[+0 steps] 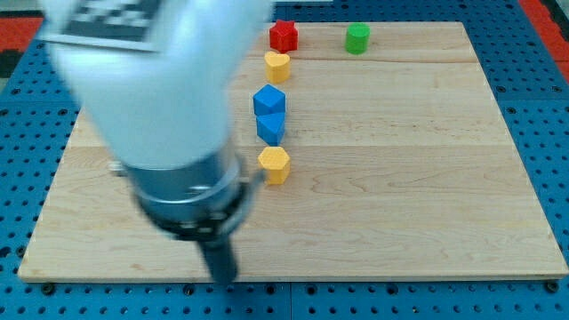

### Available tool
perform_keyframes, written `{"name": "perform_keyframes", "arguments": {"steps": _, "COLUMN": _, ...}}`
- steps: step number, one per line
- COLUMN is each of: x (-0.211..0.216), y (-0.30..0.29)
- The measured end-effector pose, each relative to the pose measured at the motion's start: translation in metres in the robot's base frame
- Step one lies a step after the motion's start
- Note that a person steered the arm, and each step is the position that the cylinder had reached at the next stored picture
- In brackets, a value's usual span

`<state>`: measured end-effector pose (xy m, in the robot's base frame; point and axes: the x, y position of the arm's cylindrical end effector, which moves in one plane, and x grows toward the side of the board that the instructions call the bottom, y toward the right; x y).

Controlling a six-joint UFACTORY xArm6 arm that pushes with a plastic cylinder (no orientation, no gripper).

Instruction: Push the green circle into the red star

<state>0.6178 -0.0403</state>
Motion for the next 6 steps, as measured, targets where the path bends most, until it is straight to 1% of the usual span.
{"name": "perform_keyframes", "arguments": {"steps": 1, "x": -0.040, "y": 0.099}}
{"name": "perform_keyframes", "arguments": {"steps": 2, "x": -0.127, "y": 0.156}}
{"name": "perform_keyframes", "arguments": {"steps": 3, "x": -0.207, "y": 0.188}}
{"name": "perform_keyframes", "arguments": {"steps": 4, "x": -0.280, "y": 0.205}}
{"name": "perform_keyframes", "arguments": {"steps": 5, "x": -0.368, "y": 0.226}}
{"name": "perform_keyframes", "arguments": {"steps": 6, "x": -0.392, "y": 0.211}}
